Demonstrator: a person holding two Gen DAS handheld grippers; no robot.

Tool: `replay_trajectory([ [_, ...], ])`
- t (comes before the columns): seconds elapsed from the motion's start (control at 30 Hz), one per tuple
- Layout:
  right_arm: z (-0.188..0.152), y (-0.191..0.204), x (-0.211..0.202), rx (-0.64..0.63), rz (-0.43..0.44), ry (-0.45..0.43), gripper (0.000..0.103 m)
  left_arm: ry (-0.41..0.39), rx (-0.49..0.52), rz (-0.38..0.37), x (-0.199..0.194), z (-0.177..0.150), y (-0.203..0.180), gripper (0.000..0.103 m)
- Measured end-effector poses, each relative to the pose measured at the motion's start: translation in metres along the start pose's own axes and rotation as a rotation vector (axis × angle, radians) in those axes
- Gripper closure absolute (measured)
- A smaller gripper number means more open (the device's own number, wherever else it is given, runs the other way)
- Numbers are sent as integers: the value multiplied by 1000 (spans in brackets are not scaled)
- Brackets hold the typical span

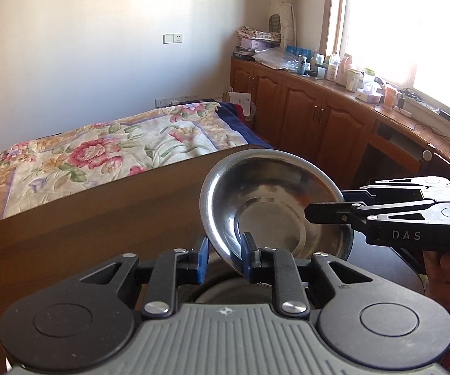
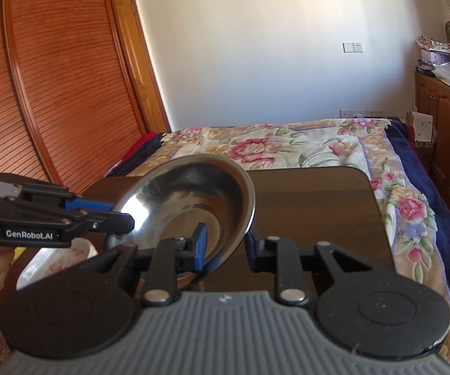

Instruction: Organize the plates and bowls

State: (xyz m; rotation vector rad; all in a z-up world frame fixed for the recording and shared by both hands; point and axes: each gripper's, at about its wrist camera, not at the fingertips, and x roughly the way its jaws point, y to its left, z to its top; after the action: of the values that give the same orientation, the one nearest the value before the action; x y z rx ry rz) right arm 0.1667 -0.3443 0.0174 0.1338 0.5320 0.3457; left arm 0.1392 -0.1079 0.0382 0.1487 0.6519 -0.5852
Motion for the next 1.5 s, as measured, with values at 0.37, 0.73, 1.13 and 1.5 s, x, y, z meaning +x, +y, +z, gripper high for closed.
replay_trajectory([
  [0.37, -21, 30, -7, -17, 35, 33, 75, 3, -25, 15, -25, -41, 3, 79],
  [0.73, -40, 45, -9, -7, 52, 58, 75, -21, -22, 54, -39, -73, -2, 78],
  [1.13, -48, 54, -3, -29, 53, 76, 77, -17, -1, 90, -35, -86, -1, 77],
  [1.5, -53, 51, 2, -29, 27, 78, 85, -16, 15, 96, -31, -90, -3, 77],
])
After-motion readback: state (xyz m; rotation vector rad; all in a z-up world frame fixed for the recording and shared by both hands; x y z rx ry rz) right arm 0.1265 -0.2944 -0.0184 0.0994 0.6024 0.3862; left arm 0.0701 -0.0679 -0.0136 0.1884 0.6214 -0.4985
